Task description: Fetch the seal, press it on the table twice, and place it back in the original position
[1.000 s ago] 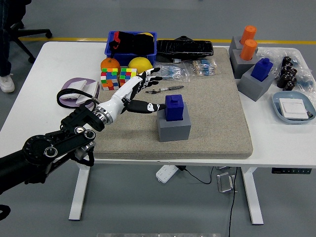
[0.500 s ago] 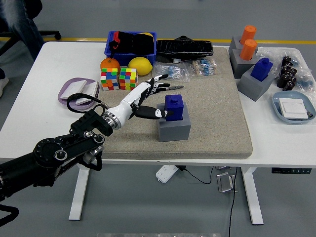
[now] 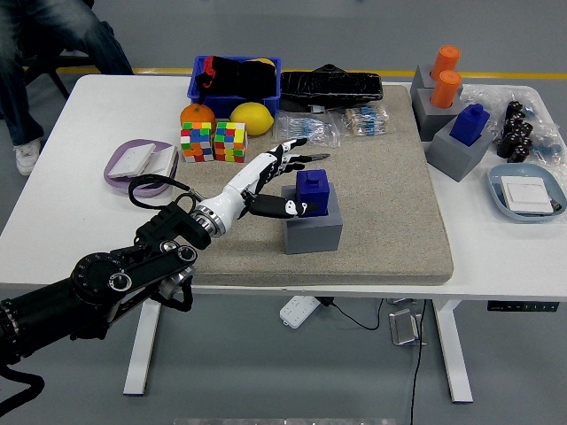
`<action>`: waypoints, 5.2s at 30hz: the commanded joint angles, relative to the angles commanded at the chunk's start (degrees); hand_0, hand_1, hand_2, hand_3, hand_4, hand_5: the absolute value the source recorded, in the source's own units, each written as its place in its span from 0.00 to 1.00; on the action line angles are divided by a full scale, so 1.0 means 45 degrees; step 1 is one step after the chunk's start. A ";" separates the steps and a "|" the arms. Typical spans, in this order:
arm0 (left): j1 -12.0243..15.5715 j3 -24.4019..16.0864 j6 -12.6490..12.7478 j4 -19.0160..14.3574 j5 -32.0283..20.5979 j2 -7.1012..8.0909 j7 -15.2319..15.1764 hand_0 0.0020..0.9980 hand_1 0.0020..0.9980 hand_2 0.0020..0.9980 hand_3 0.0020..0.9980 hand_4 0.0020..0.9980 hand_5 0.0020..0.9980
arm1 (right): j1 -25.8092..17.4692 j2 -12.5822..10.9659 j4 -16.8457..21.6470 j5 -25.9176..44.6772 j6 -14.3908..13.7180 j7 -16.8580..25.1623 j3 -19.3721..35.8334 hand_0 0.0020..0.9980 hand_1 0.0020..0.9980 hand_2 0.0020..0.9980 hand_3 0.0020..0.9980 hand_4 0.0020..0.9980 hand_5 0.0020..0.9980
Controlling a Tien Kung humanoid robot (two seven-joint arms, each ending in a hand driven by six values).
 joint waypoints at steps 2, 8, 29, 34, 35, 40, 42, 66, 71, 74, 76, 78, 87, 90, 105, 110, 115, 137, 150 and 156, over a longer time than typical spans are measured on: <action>-0.0024 0.0026 0.0034 0.0065 0.0001 -0.0048 -0.0019 0.92 0.84 0.83 0.97 0.95 0.00 | 0.0012 -0.0011 0.0006 -0.0003 0.0004 0.0000 -0.0020 0.92 0.75 0.75 0.71 0.80 0.37; -0.0045 0.0162 0.0053 0.0218 -0.0064 -0.0165 -0.0032 0.92 0.82 0.81 0.97 0.94 0.00 | 0.0045 -0.0064 -0.0003 -0.0001 -0.0008 0.0002 -0.0041 0.92 0.75 0.75 0.72 0.80 0.37; 0.0114 0.0354 0.0133 0.0392 -0.0332 -0.0404 -0.0115 0.90 0.74 0.76 0.96 0.94 0.00 | 0.0032 -0.0119 0.0025 -0.0014 -0.0027 0.0000 -0.0200 0.92 0.75 0.75 0.72 0.81 0.37; 0.0109 0.0375 0.0186 0.0499 -0.0411 -0.0440 -0.0146 0.90 0.70 0.72 0.95 0.93 0.00 | 0.0044 -0.0101 0.0038 -0.0031 -0.0030 -0.0002 -0.0231 0.92 0.75 0.75 0.72 0.80 0.37; 0.0104 0.0405 0.0194 0.0524 -0.0437 -0.0447 -0.0153 0.90 0.70 0.72 0.95 0.93 0.00 | 0.0046 -0.0100 0.0034 -0.0038 -0.0031 -0.0003 -0.0222 0.92 0.75 0.75 0.72 0.80 0.37; 0.0056 0.0497 0.0263 0.0677 -0.0547 -0.0494 -0.0186 0.89 0.67 0.67 0.94 0.92 0.00 | 0.0060 -0.0127 0.0040 -0.0072 -0.0048 -0.0004 -0.0180 0.92 0.75 0.75 0.72 0.80 0.37; 0.0030 0.0551 0.0304 0.0702 -0.0547 -0.0508 -0.0194 0.89 0.67 0.67 0.94 0.92 0.00 | 0.0066 -0.0135 0.0038 -0.0080 -0.0057 -0.0004 -0.0177 0.92 0.75 0.75 0.72 0.80 0.37; -0.0138 0.0792 0.0896 0.1148 -0.0747 -0.0854 -0.0646 0.84 0.59 0.53 0.91 0.77 0.00 | 0.0087 -0.0132 0.0057 -0.0185 -0.0157 0.0046 -0.0192 0.92 0.75 0.74 0.71 0.80 0.37; -0.0172 0.0823 0.1130 0.1197 -0.0695 -0.0912 -0.0777 0.83 0.54 0.50 0.91 0.72 0.00 | 0.0098 -0.0146 0.0063 -0.0189 -0.0176 0.0057 -0.0206 0.92 0.75 0.74 0.71 0.79 0.36; -0.0189 0.0832 0.1312 0.1216 -0.0658 -0.0955 -0.0897 0.83 0.54 0.50 0.91 0.72 0.00 | 0.0099 -0.0147 0.0064 -0.0193 -0.0185 0.0064 -0.0193 0.92 0.75 0.74 0.71 0.79 0.36; -0.0196 0.0811 0.1389 0.1230 -0.0644 -0.0973 -0.0949 0.82 0.53 0.47 0.90 0.69 0.00 | 0.0099 -0.0147 0.0062 -0.0196 -0.0188 0.0067 -0.0180 0.92 0.75 0.74 0.71 0.79 0.36; -0.0197 0.0787 0.1408 0.1210 -0.0630 -0.0975 -0.0967 0.82 0.53 0.47 0.90 0.69 0.00 | 0.0095 -0.0148 0.0065 -0.0199 -0.0187 0.0071 -0.0175 0.92 0.75 0.74 0.71 0.79 0.36; -0.0205 0.0551 0.1340 0.0970 -0.0499 -0.0918 -0.0932 0.82 0.53 0.47 0.90 0.68 0.00 | 0.0072 -0.0126 0.0064 -0.0197 -0.0182 0.0078 -0.0173 0.92 0.75 0.74 0.71 0.79 0.36; -0.0217 0.0422 0.1308 0.0885 -0.0443 -0.0879 -0.0901 0.82 0.53 0.47 0.90 0.67 0.00 | 0.0075 -0.0124 0.0068 -0.0194 -0.0185 0.0079 -0.0184 0.92 0.75 0.74 0.71 0.79 0.35; -0.0399 -0.1170 0.1374 0.0198 0.0160 -0.0019 -0.0968 0.82 0.53 0.47 0.90 0.67 0.00 | 0.0040 -0.0095 0.0073 -0.0203 -0.0187 0.0080 -0.0053 0.92 0.75 0.74 0.71 0.79 0.35; -0.0279 -0.1592 0.1416 0.0843 0.0076 0.0197 -0.1052 0.82 0.53 0.47 0.89 0.67 0.00 | 0.0016 -0.0062 0.0068 -0.0198 -0.0185 0.0080 -0.0060 0.92 0.75 0.74 0.71 0.79 0.35; -0.0228 -0.1540 0.1446 0.1529 -0.0048 0.0356 -0.1107 0.82 0.53 0.47 0.89 0.67 0.00 | 0.0018 -0.0036 0.0059 -0.0211 -0.0183 0.0080 -0.0034 0.92 0.75 0.74 0.71 0.79 0.35; 0.0883 -0.1176 0.1904 0.3802 -0.0970 0.0111 -0.1817 0.82 0.54 0.46 0.89 0.68 0.00 | -0.0015 0.0040 0.0081 -0.0264 -0.0177 0.0068 -0.0011 0.92 0.75 0.74 0.71 0.79 0.35; 0.1212 -0.0937 0.1955 0.4213 -0.1264 -0.0196 -0.1973 0.82 0.55 0.46 0.89 0.69 0.00 | 0.0015 0.0041 0.0090 -0.0282 -0.0182 0.0071 -0.0009 0.92 0.75 0.73 0.71 0.79 0.35; 0.1306 -0.0753 0.1999 0.4320 -0.1361 -0.0207 -0.2088 0.82 0.55 0.46 0.89 0.69 0.00 | 0.0006 0.0025 0.0077 -0.0283 -0.0178 0.0071 -0.0075 0.92 0.75 0.73 0.71 0.80 0.35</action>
